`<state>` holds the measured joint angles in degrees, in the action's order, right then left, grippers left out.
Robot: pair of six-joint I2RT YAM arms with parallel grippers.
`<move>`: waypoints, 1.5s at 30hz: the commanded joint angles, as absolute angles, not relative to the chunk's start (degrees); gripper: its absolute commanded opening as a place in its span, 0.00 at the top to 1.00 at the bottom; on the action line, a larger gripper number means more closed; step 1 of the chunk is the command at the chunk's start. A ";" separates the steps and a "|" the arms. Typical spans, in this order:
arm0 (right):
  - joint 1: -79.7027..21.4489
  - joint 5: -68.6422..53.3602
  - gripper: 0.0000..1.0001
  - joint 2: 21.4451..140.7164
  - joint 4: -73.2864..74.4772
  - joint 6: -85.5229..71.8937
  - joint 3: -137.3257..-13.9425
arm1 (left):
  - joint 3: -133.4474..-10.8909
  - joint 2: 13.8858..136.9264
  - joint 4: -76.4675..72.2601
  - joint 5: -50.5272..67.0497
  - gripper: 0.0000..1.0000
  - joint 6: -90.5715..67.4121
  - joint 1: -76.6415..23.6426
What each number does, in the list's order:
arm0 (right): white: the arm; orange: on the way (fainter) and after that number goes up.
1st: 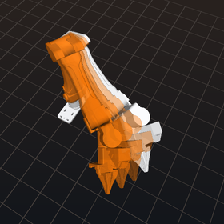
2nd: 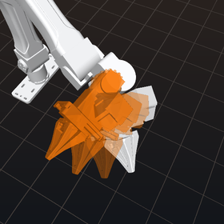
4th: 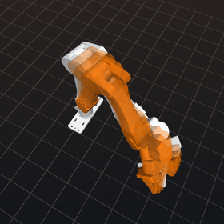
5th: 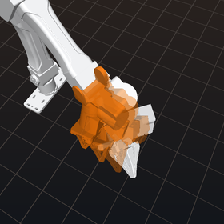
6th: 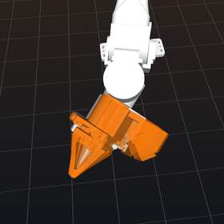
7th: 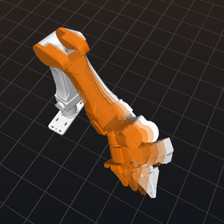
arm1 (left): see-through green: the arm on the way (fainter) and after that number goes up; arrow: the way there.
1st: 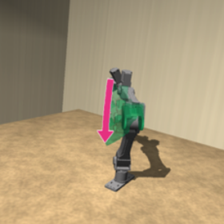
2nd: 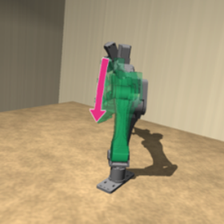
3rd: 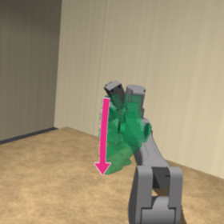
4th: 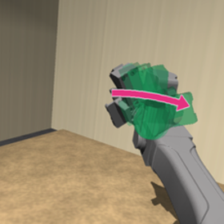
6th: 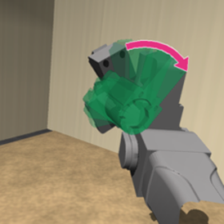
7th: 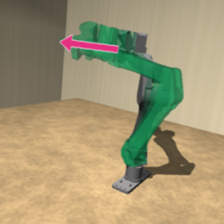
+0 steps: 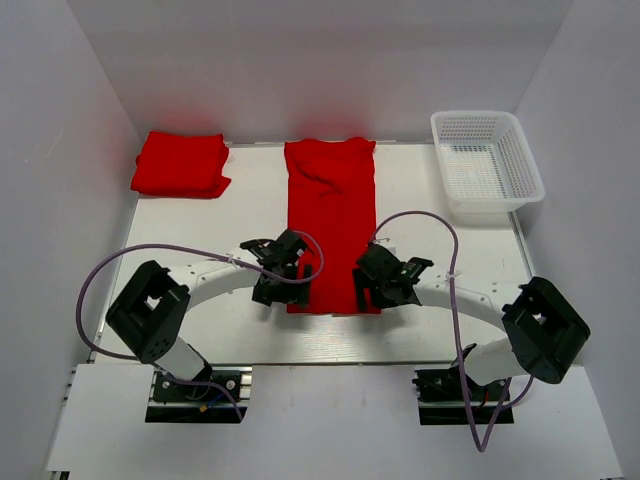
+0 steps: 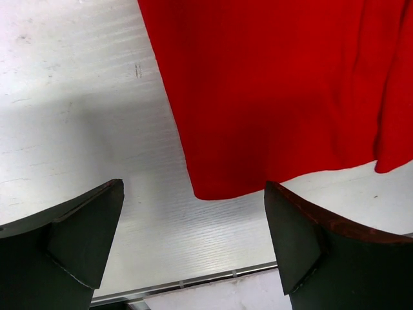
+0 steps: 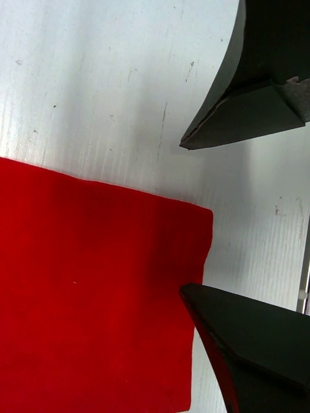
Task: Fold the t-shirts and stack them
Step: Grab the bottom of the folded rectangular tshirt with both arms
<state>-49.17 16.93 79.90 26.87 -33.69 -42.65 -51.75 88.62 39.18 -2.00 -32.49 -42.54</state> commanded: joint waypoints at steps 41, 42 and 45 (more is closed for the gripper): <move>-48.78 15.90 1.00 75.76 24.17 -35.08 -44.38 | -57.12 87.62 37.71 5.80 1.00 -35.42 -42.71; -48.43 17.47 1.00 76.72 24.00 -34.98 -45.60 | -59.30 89.02 38.66 5.19 1.00 -35.42 -42.02; -47.64 20.82 1.00 79.17 23.47 -34.19 -48.42 | -65.11 92.01 41.74 1.15 1.00 -34.89 -41.31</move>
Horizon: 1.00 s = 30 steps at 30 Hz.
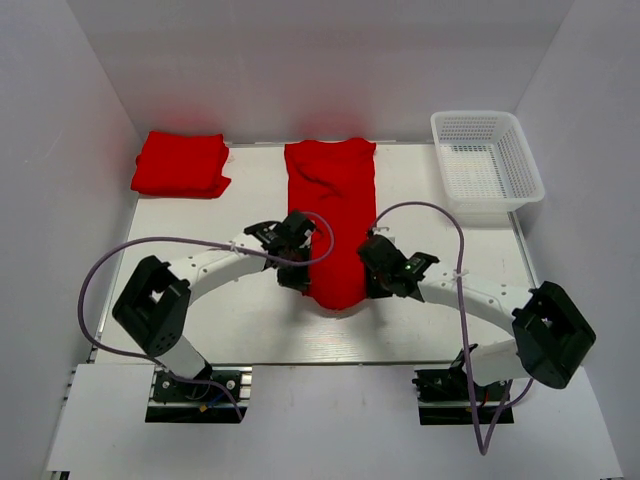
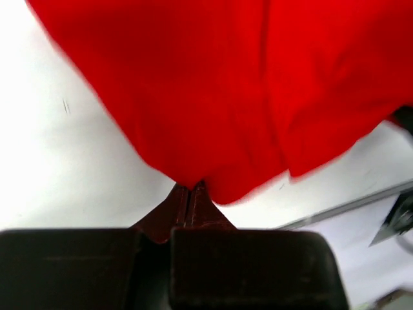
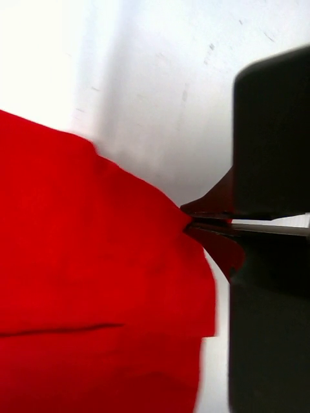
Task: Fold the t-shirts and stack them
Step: Grab the bottom of the folded rectangular tshirt with both arms, then fold the folded rectangular tshirt in 1/3 of the way
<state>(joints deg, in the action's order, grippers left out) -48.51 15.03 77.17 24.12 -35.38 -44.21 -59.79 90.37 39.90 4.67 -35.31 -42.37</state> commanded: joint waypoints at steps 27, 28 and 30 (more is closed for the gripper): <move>-30.33 11.61 1.00 101.07 21.53 -17.84 -78.83 | -93.06 110.57 41.57 9.67 1.00 -26.02 -23.82; -29.80 10.99 1.00 101.51 21.53 -17.58 -79.53 | -93.60 111.35 41.57 9.67 1.00 -26.02 -23.30; -29.45 10.46 1.00 102.47 21.27 -17.32 -80.42 | -94.21 111.88 40.96 9.67 1.00 -25.40 -23.29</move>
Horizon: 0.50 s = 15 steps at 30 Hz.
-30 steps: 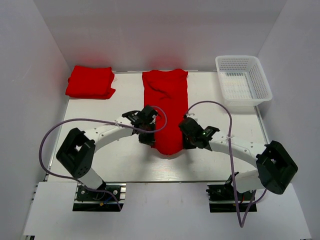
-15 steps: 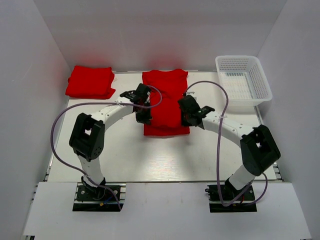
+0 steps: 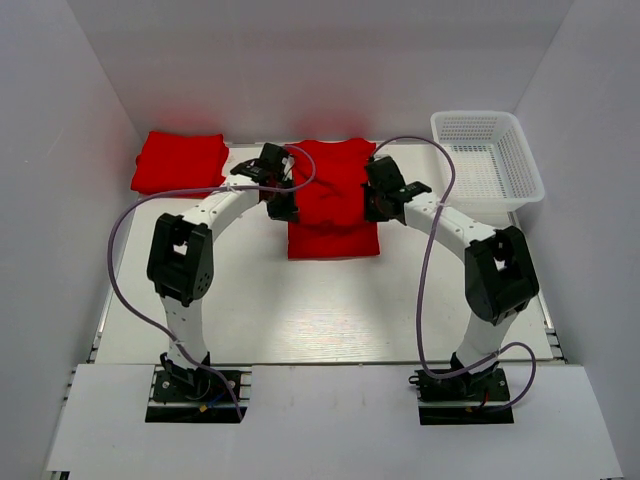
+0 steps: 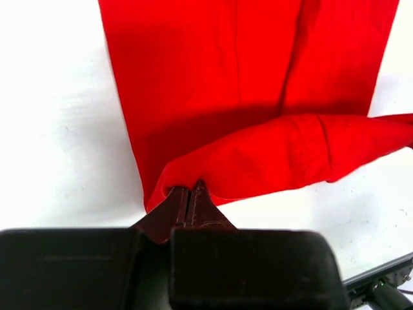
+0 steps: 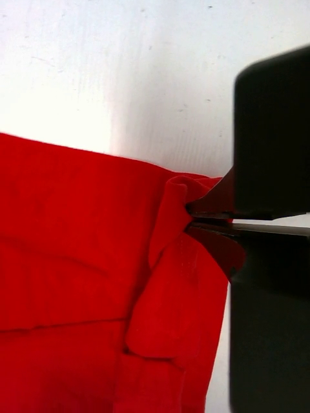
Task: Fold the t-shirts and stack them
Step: Fold the folded rectangular tshirt in 1/3 of the way
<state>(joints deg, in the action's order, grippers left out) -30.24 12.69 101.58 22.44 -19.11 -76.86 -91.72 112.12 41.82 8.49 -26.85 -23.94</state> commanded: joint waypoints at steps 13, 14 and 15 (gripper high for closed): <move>-25.75 4.04 1.00 109.07 19.07 -16.44 -87.98 | -99.48 116.80 37.79 10.81 1.00 -24.79 -20.57; -25.49 3.96 1.00 109.51 18.72 -16.44 -88.15 | -100.19 116.81 37.79 10.81 1.00 -24.79 -20.04; -25.40 3.61 1.00 109.86 18.02 -16.44 -88.59 | -100.20 117.59 37.79 10.81 1.00 -24.79 -20.04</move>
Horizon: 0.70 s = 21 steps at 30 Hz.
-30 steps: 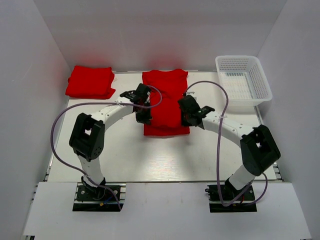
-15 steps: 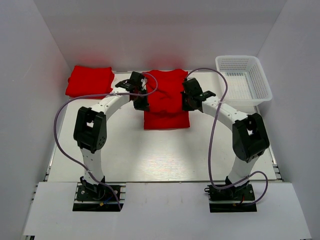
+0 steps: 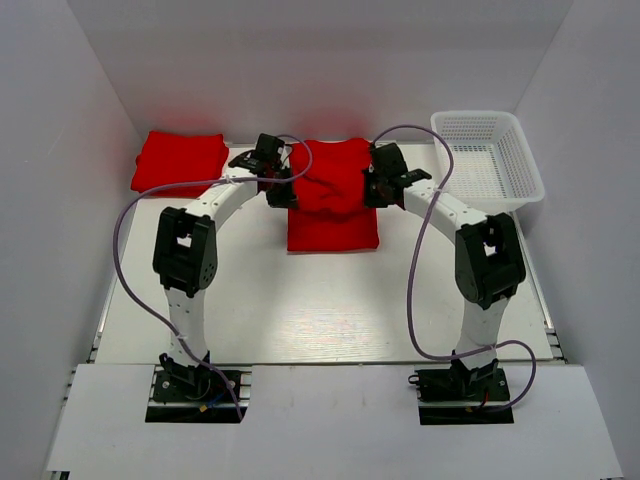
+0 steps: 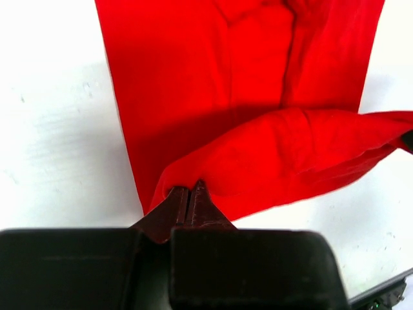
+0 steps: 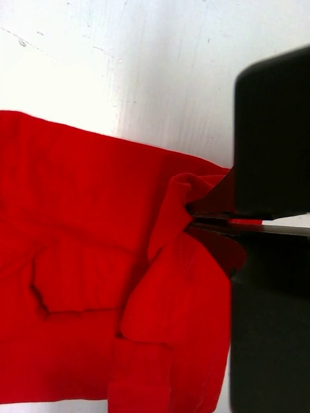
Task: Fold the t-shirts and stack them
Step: Fold the folded rectangular tshirt in 1/3 of the way
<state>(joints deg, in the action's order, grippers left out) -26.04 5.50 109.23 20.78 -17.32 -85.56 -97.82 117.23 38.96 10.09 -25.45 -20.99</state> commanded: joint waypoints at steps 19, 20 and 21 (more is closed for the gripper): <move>-22.41 6.77 1.00 118.04 14.86 -15.91 -94.74 | -105.73 125.94 33.49 12.04 1.00 -25.31 -18.46; -22.33 6.77 1.00 118.47 14.42 -15.56 -95.01 | -105.73 125.95 33.49 12.04 1.00 -25.31 -18.46; -22.32 6.68 1.00 119.09 14.24 -15.03 -95.10 | -105.73 125.95 33.49 11.52 1.00 -25.31 -18.46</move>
<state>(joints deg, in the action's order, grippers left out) -23.16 5.41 117.84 16.97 -16.97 -92.31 -103.61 126.17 34.63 11.25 -25.52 -18.85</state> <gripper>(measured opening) 0.025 0.023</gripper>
